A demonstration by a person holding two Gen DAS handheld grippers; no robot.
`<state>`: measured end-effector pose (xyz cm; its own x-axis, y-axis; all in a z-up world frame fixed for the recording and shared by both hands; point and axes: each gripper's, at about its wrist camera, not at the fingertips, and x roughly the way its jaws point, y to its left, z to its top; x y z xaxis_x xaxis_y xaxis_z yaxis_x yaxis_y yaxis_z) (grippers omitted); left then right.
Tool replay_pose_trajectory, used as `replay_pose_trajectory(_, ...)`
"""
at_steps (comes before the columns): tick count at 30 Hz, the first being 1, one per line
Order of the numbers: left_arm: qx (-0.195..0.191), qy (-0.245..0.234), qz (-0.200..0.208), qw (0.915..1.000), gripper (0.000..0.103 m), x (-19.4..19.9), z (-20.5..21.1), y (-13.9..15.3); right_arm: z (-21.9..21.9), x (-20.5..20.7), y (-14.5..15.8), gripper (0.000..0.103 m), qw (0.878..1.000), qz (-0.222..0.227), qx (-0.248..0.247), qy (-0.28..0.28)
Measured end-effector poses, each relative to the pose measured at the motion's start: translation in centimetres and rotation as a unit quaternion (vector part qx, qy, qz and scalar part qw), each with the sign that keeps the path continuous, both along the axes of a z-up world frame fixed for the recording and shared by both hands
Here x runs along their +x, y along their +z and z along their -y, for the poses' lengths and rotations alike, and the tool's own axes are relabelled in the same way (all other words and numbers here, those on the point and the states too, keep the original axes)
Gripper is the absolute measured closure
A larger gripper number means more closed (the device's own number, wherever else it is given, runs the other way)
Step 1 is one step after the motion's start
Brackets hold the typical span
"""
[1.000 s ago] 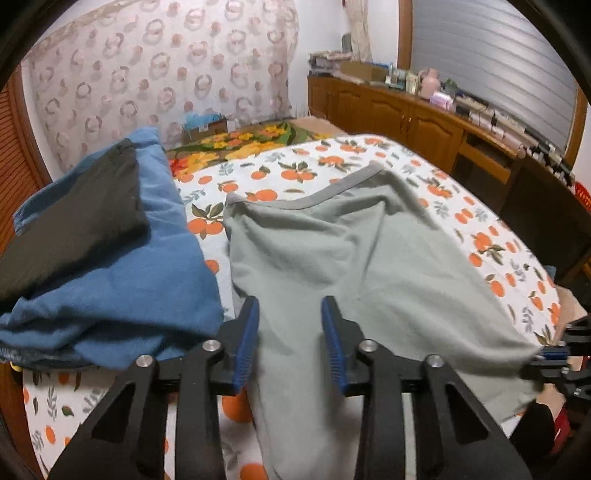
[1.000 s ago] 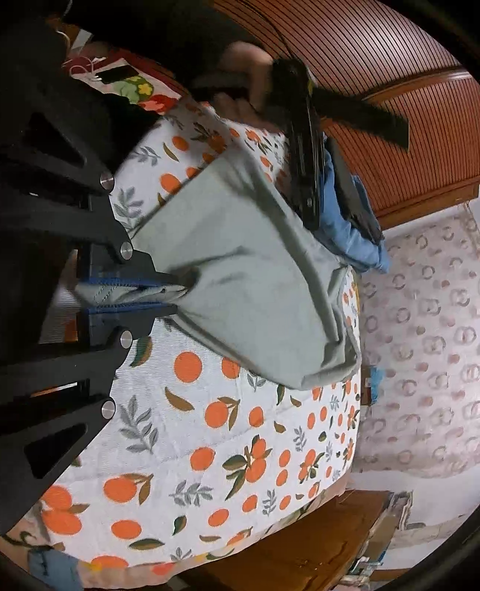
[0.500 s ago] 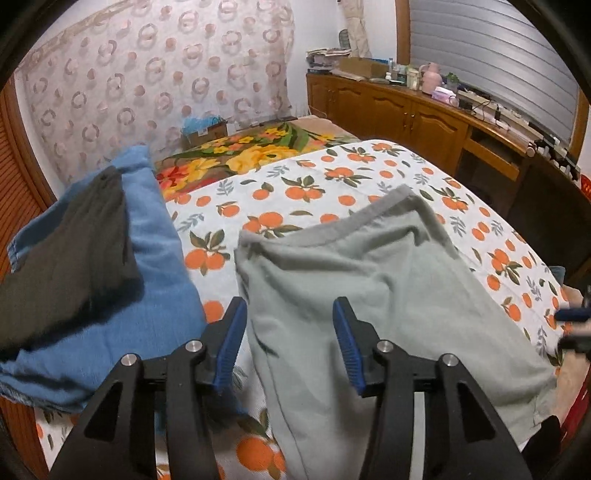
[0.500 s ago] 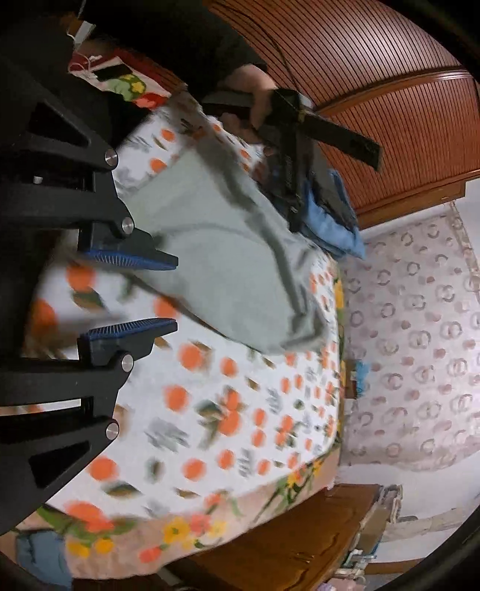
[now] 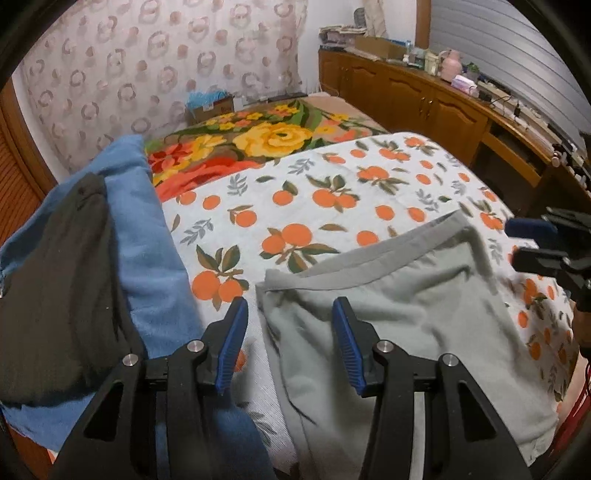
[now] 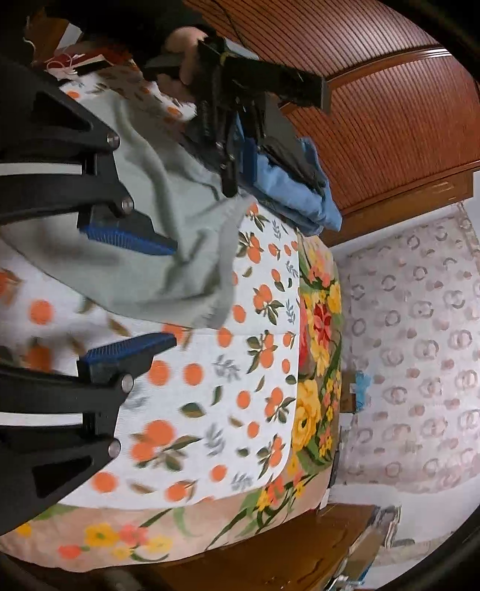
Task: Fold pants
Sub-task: 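Move the left gripper to the waistband and close it while the right gripper grasps the waistband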
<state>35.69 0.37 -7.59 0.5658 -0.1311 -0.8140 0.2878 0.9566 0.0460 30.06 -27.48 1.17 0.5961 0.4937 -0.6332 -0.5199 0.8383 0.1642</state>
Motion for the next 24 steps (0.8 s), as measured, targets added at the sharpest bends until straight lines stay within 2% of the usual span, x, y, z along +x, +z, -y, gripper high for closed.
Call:
replay_pose_trajectory(3, -0.004, 0.007, -0.009, 0.9999, 0.058, 0.5, -0.2, -0.7, -1.5, 2.8, -0.8, 0.053, 1.000, -0.009, -0.018, 0.006)
replay_pose_trajectory(9, -0.009, 0.004, -0.015, 0.9998, 0.080, 0.8, -0.2, -1.3, -3.4, 6.2, -1.9, 0.053, 0.999, -0.042, -0.010, 0.027)
replay_pose_trajectory(11, -0.015, 0.007, -0.016, 0.9997, 0.093, 0.9, -0.4, -1.3, -3.7, 7.3, -2.0, 0.053, 0.998, -0.053, -0.004, 0.037)
replay_pose_trajectory(13, -0.022, 0.007, -0.011, 0.9997, 0.098, 0.9, -0.7, -1.1, -3.6, 8.3, -2.1, 0.054, 0.997, -0.065, 0.003, 0.041)
replay_pose_trajectory(14, -0.022, 0.010, -0.006, 0.9997, 0.098, 0.9, -0.8, -1.0, -3.6, 8.8, -2.3, 0.057, 0.996, -0.073, 0.007, 0.043)
replay_pose_trajectory(15, -0.022, 0.014, 0.002, 0.9997, 0.099, 0.9, -1.1, -0.8, -3.4, 9.2, -2.3, 0.071, 0.996, -0.078, 0.012, 0.045)
replay_pose_trajectory(16, -0.021, 0.020, 0.011, 0.9995, 0.099, 0.9, -1.4, -0.6, -3.2, 9.6, -2.3, 0.090, 0.996, -0.081, 0.017, 0.045)
replay_pose_trajectory(17, -0.022, 0.023, 0.014, 0.9994, 0.099, 0.9, -1.5, -0.5, -3.0, 9.9, -2.3, 0.099, 0.996, -0.080, 0.020, 0.042)
replay_pose_trajectory(20, -0.012, 0.026, 0.025, 0.9993, 0.099, 1.1, -1.6, -0.3, -2.4, 10.2, -2.2, 0.102, 0.997, -0.066, 0.030, 0.026)
replay_pose_trajectory(24, -0.014, 0.029, 0.025, 0.9992, 0.093, 1.4, -1.4, -0.4, -3.2, 10.3, -2.6, 0.101, 0.998, -0.055, 0.011, 0.010)
